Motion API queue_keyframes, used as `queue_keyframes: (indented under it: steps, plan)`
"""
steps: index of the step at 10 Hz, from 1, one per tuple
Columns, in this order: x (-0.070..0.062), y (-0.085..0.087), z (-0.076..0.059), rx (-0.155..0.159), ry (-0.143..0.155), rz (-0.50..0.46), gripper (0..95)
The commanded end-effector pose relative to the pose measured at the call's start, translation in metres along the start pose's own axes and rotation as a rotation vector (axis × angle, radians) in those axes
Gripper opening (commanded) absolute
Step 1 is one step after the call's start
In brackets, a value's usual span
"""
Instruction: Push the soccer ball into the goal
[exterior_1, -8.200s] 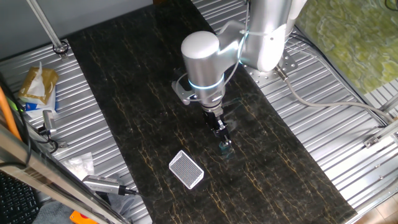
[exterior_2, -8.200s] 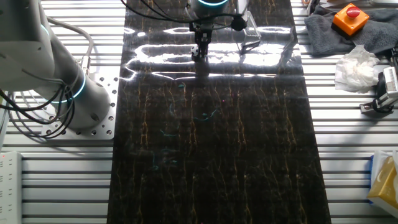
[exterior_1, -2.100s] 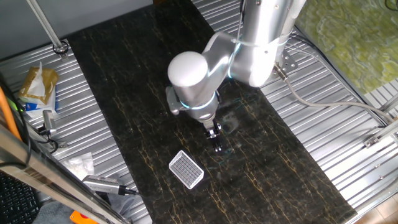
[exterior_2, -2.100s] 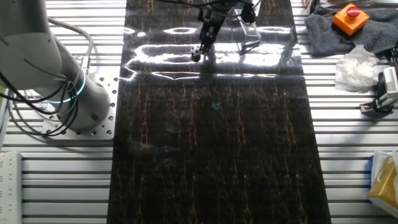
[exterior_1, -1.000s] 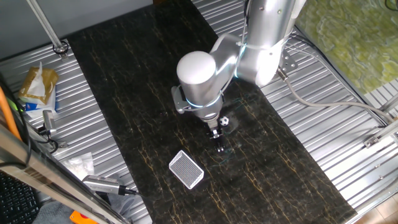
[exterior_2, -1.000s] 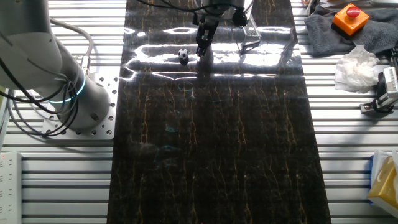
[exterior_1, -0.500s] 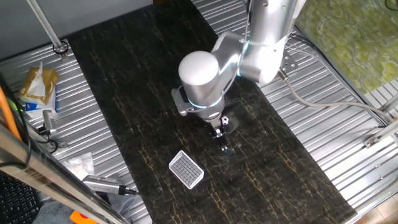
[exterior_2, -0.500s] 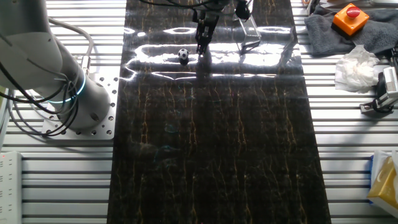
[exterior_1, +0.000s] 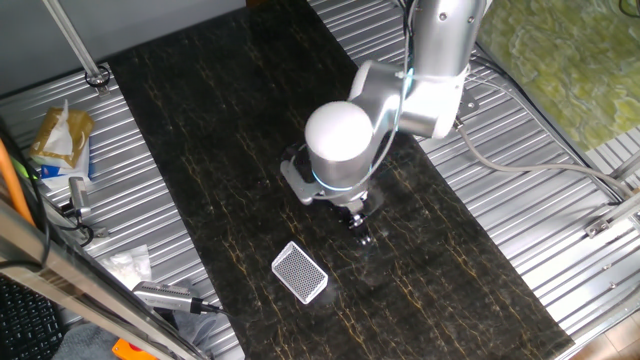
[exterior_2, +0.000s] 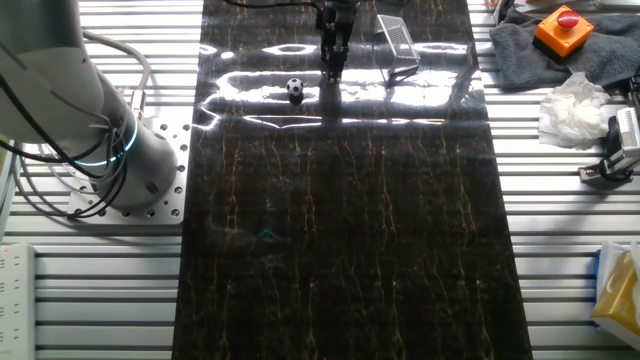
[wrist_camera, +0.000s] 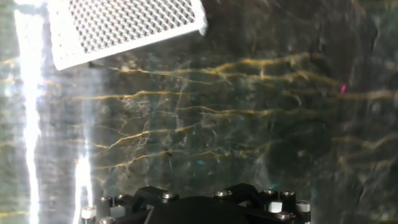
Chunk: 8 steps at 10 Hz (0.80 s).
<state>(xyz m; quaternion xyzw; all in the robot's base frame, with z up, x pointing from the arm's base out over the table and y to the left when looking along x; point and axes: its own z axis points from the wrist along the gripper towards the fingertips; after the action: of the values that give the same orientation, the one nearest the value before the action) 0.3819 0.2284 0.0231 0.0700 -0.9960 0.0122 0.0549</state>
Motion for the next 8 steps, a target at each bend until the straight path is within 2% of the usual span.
queue_keyframes:
  steps: [1,5,6,8]
  plan:
    - [-0.028,-0.005,-0.005,0.029,-0.039,-0.148,95.0]
    - [-0.056,-0.008,-0.011,0.048,-0.058,-0.240,95.0]
    - [-0.068,-0.009,-0.012,0.054,-0.062,-0.272,76.0]
    - [-0.085,-0.013,-0.013,0.056,-0.075,-0.328,76.0]
